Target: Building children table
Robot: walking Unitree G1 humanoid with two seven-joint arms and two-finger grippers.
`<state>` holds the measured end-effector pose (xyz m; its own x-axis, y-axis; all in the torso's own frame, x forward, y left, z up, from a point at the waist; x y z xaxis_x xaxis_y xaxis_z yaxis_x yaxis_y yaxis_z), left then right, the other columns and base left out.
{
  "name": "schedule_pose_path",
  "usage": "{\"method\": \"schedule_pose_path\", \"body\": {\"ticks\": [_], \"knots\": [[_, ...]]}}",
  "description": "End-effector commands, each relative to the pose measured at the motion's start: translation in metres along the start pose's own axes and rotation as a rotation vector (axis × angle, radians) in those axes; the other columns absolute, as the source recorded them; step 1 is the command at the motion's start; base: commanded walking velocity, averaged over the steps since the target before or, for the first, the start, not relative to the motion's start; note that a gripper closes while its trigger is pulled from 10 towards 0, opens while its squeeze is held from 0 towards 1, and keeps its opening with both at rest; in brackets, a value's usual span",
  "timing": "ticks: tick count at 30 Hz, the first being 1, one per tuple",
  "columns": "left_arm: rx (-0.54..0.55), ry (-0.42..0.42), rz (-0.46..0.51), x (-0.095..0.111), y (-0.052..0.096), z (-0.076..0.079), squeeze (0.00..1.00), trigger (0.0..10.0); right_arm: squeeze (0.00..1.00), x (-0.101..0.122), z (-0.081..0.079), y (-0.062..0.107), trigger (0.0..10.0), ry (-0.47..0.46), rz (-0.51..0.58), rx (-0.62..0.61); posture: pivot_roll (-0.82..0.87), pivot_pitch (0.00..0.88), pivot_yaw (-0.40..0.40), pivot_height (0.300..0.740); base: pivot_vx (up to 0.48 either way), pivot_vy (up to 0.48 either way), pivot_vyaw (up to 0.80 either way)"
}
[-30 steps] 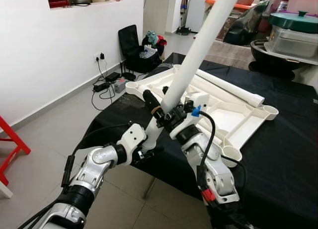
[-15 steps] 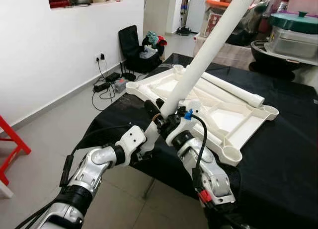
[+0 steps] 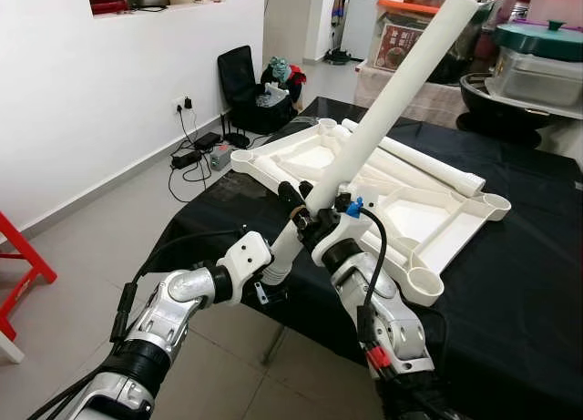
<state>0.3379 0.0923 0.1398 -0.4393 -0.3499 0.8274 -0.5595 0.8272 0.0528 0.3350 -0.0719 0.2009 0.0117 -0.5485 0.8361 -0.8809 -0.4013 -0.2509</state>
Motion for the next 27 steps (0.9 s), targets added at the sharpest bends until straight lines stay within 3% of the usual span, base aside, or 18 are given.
{"method": "schedule_pose_path", "body": {"ticks": [1, 3, 8, 10, 11, 12, 14, 15, 16, 18, 19, 20, 21, 22, 23, 27], "knots": [[0.005, -0.004, 0.040, 0.005, -0.001, 0.002, 1.00, 10.0, 0.00, 0.018, 0.005, -0.004, 0.0, 0.040, 0.075, -0.022, 0.03, 0.000, -0.066, 0.740, 0.000, 0.000, 0.00], [0.035, -0.015, 0.069, 0.012, -0.002, -0.001, 1.00, 10.0, 0.00, 0.037, 0.020, -0.005, 0.0, 0.079, 0.129, -0.067, 0.03, 0.000, -0.069, 0.740, 0.000, 0.000, 0.00], [0.059, -0.024, 0.073, 0.014, -0.003, -0.003, 1.00, 10.0, 0.00, 0.053, 0.032, -0.004, 0.0, 0.127, 0.174, -0.105, 0.03, 0.000, -0.069, 0.740, 0.000, 0.000, 0.00], [0.110, -0.038, 0.046, 0.012, -0.003, -0.004, 1.00, 10.0, 0.00, 0.084, 0.056, 0.002, 0.0, 0.217, 0.269, -0.214, 0.03, 0.000, -0.072, 0.740, 0.000, 0.000, 0.00], [0.110, -0.038, 0.046, 0.012, -0.003, -0.004, 1.00, 10.0, 0.00, 0.084, 0.056, 0.002, 0.0, 0.217, 0.269, -0.214, 0.03, 0.000, -0.072, 0.740, 0.000, 0.000, 0.00], [0.144, -0.030, 0.033, 0.010, -0.002, -0.006, 1.00, 10.0, 0.00, 0.100, 0.066, 0.006, 0.0, 0.243, 0.319, -0.266, 0.03, 0.000, -0.071, 0.740, 0.000, 0.000, 0.00], [0.144, -0.030, 0.033, 0.010, -0.002, -0.006, 1.00, 10.0, 0.00, 0.100, 0.066, 0.006, 0.0, 0.243, 0.319, -0.266, 0.03, 0.000, -0.071, 0.740, 0.000, 0.000, 0.00], [0.176, -0.023, 0.022, 0.008, -0.001, -0.007, 1.00, 10.0, 0.00, 0.111, 0.072, 0.009, 0.0, 0.264, 0.349, -0.296, 0.03, 0.000, -0.072, 0.740, 0.000, 0.000, 0.00], [0.226, 0.001, 0.002, 0.005, 0.001, -0.010, 0.89, 10.0, 0.00, 0.117, 0.077, 0.012, 0.0, 0.313, 0.355, -0.310, 0.03, 0.000, -0.074, 0.740, 0.000, 0.000, 0.00], [0.226, 0.001, 0.002, 0.005, 0.001, -0.010, 0.89, 10.0, 0.00, 0.117, 0.077, 0.012, 0.0, 0.313, 0.355, -0.310, 0.03, 0.000, -0.074, 0.740, 0.000, 0.000, 0.00], [0.263, 0.022, -0.013, 0.002, 0.002, -0.012, 0.67, 10.0, 0.00, 0.119, 0.080, 0.015, 0.0, 0.357, 0.349, -0.315, 0.03, 0.000, -0.074, 0.740, 0.000, 0.000, 0.00], [0.285, 0.039, -0.027, -0.001, 0.004, -0.011, 0.08, 10.0, 0.00, 0.120, 0.089, 0.021, 0.0, 0.451, 0.319, -0.342, 0.04, 0.000, -0.081, 0.740, 0.000, 0.000, 0.00], [0.296, 0.050, -0.035, -0.003, 0.006, -0.010, 0.08, 10.0, 0.00, 0.121, 0.096, 0.026, 0.0, 0.514, 0.297, -0.360, 0.04, 0.000, -0.082, 0.740, 0.000, 0.000, 0.00], [0.296, 0.050, -0.035, -0.003, 0.006, -0.010, 0.08, 10.0, 0.00, 0.121, 0.096, 0.026, 0.0, 0.514, 0.297, -0.360, 0.04, 0.000, -0.082, 0.740, 0.000, 0.000, 0.00], [0.297, 0.054, -0.040, -0.004, 0.007, -0.008, 0.00, 10.0, 0.00, 0.121, 0.104, 0.032, 0.0, 0.531, 0.272, -0.388, 0.04, 0.000, -0.082, 0.740, 0.000, 0.000, 0.00], [0.300, 0.061, -0.047, -0.006, 0.009, -0.004, 0.00, 10.0, 0.00, 0.118, 0.116, 0.041, 0.0, 0.540, 0.232, -0.424, 0.04, 0.000, -0.079, 0.740, 0.000, 0.000, 0.00]]}}
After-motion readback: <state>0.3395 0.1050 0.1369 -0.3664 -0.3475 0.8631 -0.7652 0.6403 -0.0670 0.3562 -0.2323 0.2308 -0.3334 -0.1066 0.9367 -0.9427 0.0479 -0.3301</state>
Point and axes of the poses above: a point about 5 cm out from each wrist's last joint towards the gripper, its own y axis pointing back from the gripper into the wrist, its own x axis along the axis of the wrist's last joint, z = x × y, the point moved 1 cm from there along -y, pointing out of the wrist towards the gripper, and after that the axes turned 12 degrees about -y, right-handed, at the moved point
